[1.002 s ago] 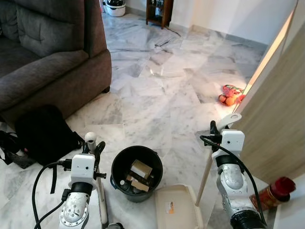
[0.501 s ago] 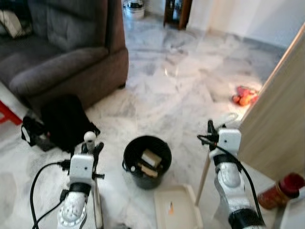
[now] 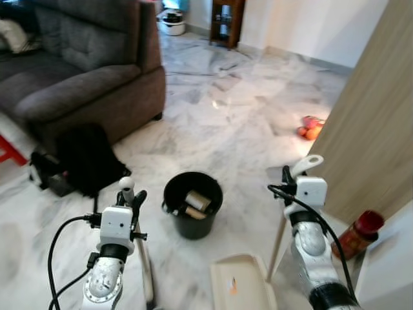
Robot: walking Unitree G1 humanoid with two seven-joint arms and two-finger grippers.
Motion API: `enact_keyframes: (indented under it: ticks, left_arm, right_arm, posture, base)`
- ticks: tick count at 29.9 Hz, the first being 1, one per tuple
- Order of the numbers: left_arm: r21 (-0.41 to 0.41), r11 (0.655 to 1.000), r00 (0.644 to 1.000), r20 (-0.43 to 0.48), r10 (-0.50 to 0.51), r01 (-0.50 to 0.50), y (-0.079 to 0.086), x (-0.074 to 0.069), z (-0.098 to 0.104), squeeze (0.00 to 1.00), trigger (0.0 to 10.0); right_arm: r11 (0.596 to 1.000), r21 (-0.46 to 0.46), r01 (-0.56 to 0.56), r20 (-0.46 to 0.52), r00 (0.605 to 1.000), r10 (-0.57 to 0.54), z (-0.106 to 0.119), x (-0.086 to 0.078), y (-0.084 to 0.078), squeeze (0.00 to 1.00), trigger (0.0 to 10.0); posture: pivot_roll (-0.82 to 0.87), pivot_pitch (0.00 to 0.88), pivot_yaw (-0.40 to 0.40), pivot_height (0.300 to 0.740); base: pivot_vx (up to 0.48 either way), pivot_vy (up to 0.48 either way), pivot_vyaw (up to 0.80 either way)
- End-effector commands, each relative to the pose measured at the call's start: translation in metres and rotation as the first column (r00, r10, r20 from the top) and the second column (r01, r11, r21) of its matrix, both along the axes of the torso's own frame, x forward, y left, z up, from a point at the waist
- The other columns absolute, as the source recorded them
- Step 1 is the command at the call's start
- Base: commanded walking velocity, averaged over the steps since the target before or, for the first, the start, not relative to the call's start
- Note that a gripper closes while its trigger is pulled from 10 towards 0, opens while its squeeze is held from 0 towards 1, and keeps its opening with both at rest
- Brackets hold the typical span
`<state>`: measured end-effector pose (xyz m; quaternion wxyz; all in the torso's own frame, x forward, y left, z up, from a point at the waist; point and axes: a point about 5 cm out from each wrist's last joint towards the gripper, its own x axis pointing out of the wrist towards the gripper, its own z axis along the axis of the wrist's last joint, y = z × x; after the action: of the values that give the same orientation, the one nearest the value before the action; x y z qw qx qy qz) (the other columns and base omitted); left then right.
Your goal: Sweep floor
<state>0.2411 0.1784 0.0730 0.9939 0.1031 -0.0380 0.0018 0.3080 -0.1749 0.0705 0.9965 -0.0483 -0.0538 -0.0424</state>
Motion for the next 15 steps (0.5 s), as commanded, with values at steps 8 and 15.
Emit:
enact_keyframes:
  ticks: [8, 15]
  left_arm:
    - [0.031, 0.999, 0.999, 0.041, -0.012, 0.011, 0.003, 0.017, 0.008, 0.00, 10.0]
    - [0.032, 0.999, 0.998, 0.057, -0.010, 0.008, 0.004, 0.028, 0.012, 0.00, 10.0]
  right_arm:
    - [1.000, 0.026, 0.010, 0.055, 0.998, -0.011, 0.012, 0.009, -0.001, 0.00, 10.0]
    - [0.999, 0.035, 0.012, 0.068, 0.998, -0.014, 0.015, 0.013, 0.001, 0.00, 10.0]
  posture:
    - [0.13, 0.000, 0.013, 0.740]
    - [0.13, 0.000, 0.017, 0.740]
  base:
    - [0.000, 0.000, 0.00]
    - [0.000, 0.000, 0.00]
